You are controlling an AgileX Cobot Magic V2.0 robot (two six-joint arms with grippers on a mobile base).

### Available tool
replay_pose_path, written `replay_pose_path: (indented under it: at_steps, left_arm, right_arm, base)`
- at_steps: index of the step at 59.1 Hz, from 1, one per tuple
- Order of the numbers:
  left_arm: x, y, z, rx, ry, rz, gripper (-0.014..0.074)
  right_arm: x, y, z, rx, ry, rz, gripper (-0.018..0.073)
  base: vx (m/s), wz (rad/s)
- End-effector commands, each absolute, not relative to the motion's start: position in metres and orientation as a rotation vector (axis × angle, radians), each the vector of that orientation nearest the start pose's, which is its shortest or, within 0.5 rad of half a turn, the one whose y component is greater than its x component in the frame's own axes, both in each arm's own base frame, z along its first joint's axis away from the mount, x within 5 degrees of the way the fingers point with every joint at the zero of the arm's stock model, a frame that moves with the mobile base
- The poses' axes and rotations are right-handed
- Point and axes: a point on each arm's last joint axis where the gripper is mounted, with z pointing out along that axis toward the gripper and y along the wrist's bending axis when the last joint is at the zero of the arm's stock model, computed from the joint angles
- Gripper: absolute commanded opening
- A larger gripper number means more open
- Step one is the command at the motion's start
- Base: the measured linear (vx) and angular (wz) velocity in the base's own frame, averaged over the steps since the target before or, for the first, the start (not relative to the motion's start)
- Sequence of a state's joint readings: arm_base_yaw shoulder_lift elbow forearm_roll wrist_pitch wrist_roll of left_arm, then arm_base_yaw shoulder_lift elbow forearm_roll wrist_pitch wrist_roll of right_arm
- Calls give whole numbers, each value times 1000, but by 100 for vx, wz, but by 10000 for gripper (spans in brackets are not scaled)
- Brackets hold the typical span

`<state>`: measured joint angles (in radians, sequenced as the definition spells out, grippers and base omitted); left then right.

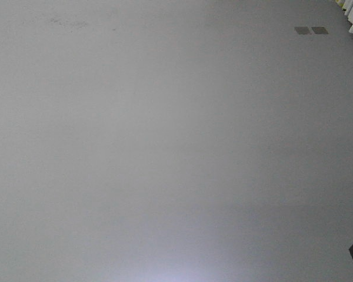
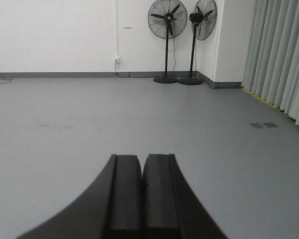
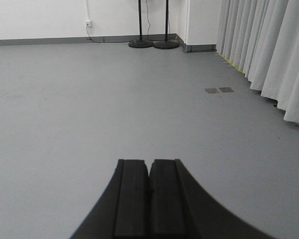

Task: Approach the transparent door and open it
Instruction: 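Drive the base forward across the grey floor toward the wall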

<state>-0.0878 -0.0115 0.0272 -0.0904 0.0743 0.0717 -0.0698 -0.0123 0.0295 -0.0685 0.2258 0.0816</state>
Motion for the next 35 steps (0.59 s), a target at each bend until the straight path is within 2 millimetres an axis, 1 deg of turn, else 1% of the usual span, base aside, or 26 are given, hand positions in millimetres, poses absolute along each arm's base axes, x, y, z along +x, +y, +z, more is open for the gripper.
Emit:
replay_pose_path:
  at_steps: [1, 16, 35]
  left_arm:
    - [57, -5, 195, 49, 1519, -94, -2]
    - [57, -5, 195, 49, 1519, -94, -2]
    - [57, -5, 195, 49, 1519, -94, -2]
  right_arm:
    - [57, -5, 186, 73, 1657, -52, -5]
    - [57, -5, 186, 73, 1657, -52, -5]
    - [57, -5, 186, 73, 1657, -52, -5]
  base:
    - [29, -6]
    - [35, 7]
    - [46, 16]
